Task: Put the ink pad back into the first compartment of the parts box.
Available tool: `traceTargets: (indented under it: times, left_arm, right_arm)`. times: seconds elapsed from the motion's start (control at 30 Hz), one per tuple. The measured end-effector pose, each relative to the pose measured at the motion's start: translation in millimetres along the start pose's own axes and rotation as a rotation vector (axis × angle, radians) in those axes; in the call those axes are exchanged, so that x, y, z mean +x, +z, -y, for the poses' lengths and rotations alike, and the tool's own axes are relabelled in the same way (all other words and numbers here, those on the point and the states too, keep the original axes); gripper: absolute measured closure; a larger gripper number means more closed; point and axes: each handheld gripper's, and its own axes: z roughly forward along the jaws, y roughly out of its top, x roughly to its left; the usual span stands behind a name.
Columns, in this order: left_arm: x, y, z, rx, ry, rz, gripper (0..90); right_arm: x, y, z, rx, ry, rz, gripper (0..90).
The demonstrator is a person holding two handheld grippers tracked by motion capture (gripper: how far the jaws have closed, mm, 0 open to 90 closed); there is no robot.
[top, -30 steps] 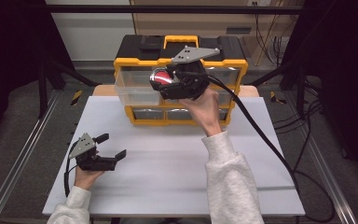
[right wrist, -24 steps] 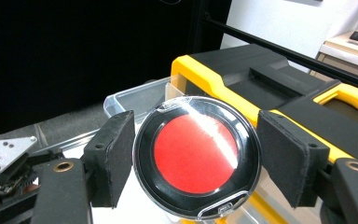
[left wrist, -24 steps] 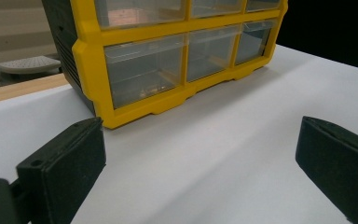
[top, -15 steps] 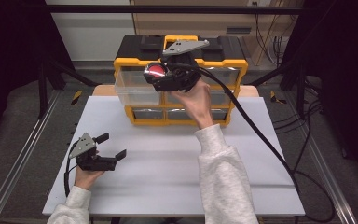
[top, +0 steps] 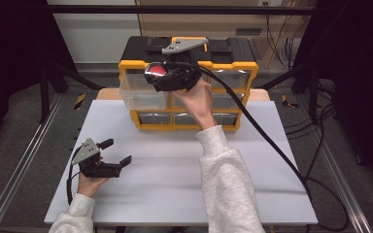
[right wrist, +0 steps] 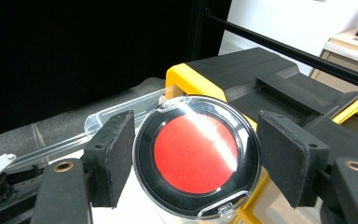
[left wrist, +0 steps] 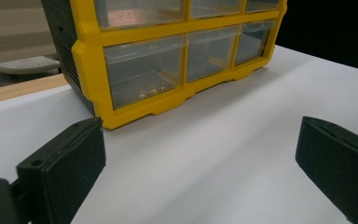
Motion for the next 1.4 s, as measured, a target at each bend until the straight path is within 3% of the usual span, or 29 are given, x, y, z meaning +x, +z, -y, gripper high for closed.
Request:
traceTargets:
  times: [0.5, 1.4]
  left_arm:
    - [0.1, -0.3, -0.2, -0.002, -0.002, 0.001, 1.3]
    - [-0.3, -0.3, -0.4, -0.001, -0.001, 0.003, 1.3]
  right_arm:
    - [3.8, 16.5, -2.7, 0.021, -0.013, 0.003, 30.2]
    - [4.9, 38.4, 8.9, 0.114, 0.002, 0.01, 30.1]
